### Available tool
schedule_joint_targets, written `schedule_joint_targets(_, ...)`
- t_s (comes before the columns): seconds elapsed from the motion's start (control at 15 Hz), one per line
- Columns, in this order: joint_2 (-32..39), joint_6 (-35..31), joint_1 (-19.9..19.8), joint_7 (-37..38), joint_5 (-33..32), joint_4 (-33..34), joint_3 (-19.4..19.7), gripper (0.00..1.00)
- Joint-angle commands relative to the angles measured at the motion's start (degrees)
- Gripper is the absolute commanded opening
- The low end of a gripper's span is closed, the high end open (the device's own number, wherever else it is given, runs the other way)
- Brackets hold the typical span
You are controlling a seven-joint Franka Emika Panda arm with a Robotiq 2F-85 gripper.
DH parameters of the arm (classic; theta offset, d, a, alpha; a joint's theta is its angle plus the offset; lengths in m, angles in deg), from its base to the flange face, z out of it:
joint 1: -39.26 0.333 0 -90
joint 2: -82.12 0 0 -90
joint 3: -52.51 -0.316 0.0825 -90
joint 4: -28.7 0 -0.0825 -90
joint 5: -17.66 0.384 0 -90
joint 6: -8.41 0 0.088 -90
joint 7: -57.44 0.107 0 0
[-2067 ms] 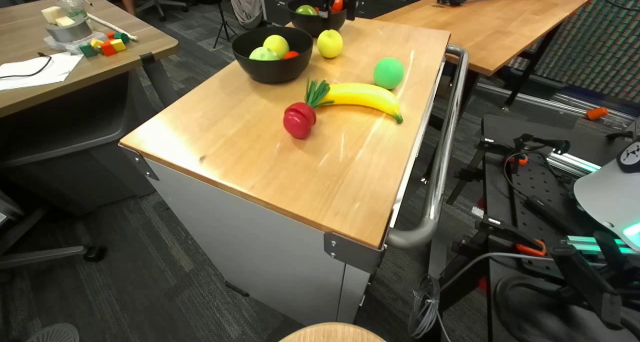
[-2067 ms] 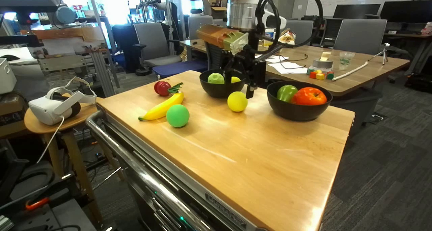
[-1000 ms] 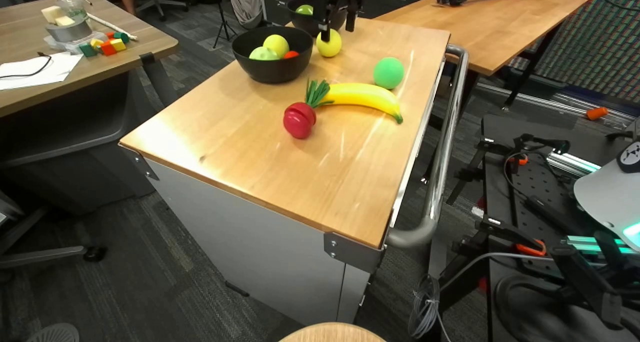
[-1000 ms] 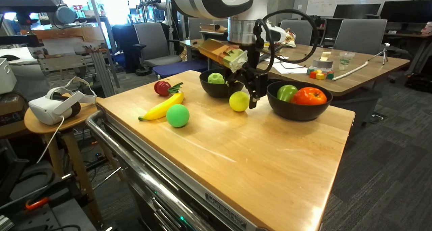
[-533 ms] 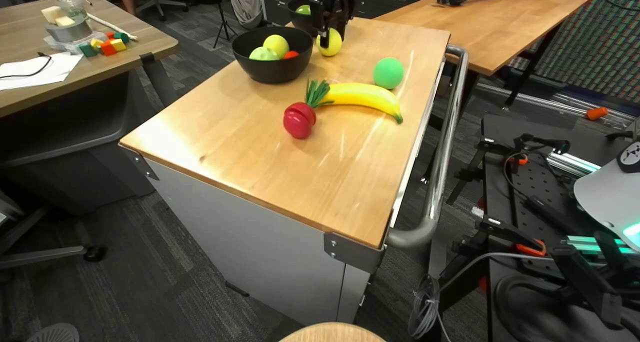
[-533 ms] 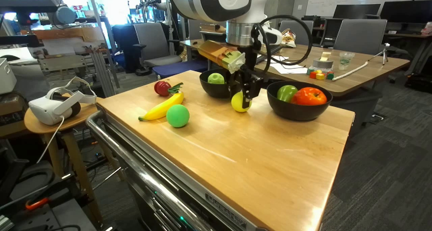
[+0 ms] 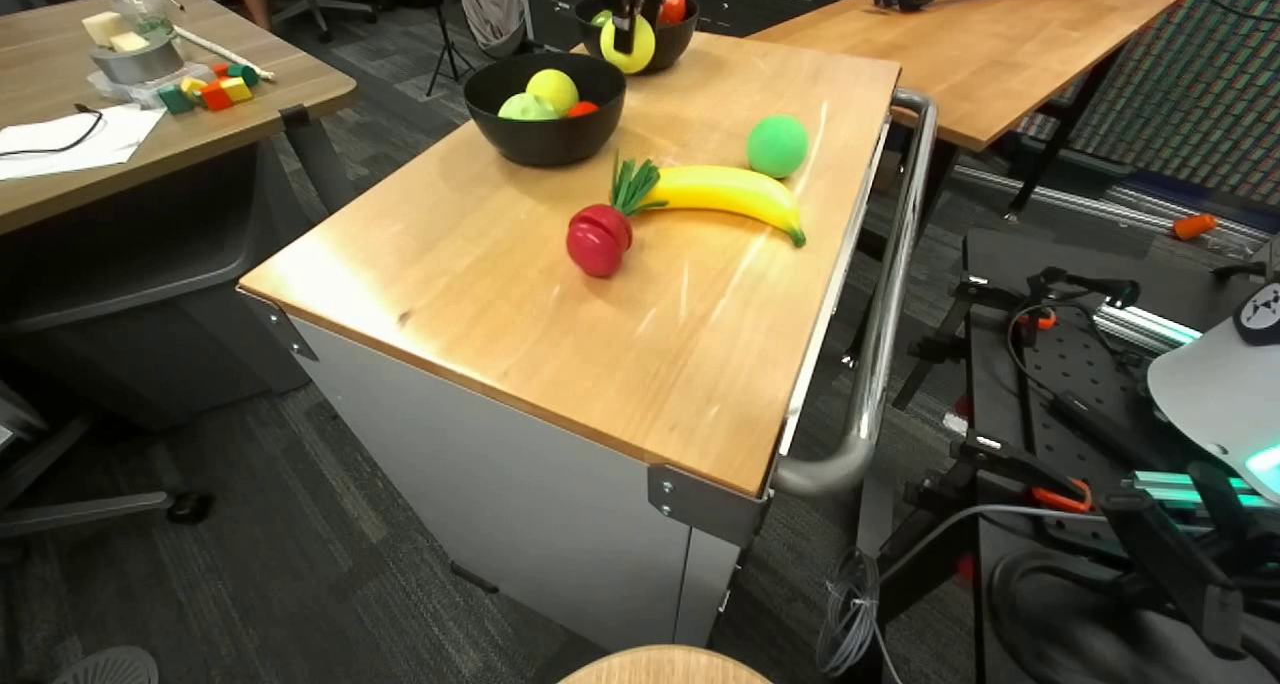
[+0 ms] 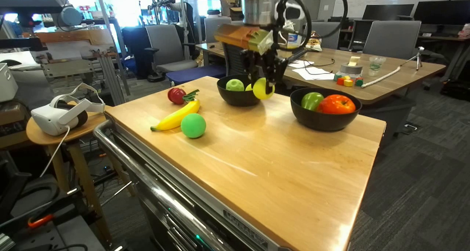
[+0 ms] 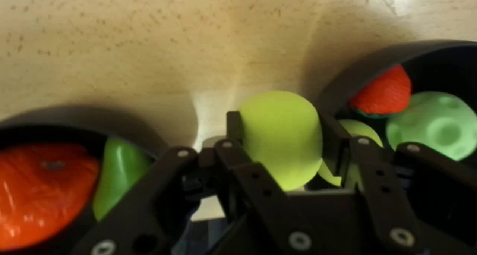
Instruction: Place the fruits and vegetables inside the two black bowls
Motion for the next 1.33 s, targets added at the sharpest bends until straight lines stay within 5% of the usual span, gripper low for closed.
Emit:
schedule_joint_targets(0.0,-3.63,0.98,1.92,-3.06,-6.66,2.46,-0.01,0.26)
schedule_joint_targets(0.33,-0.17,-0.55,0.45,-8.40,-15.30,5.54,1.98,0.26)
schedule_joint_targets(1.0,6.62,-8.48,-3.16,-10.25,-14.74,7.75,3.21,0.26)
schedule_joint_targets(1.07,6.77,-8.53,-3.27,-10.37,-14.68,7.88,3.17,0.71)
schedule_joint_targets(1.27,5.79,-6.44,-3.14,-11.23,-14.54,7.72,2.70,0.90)
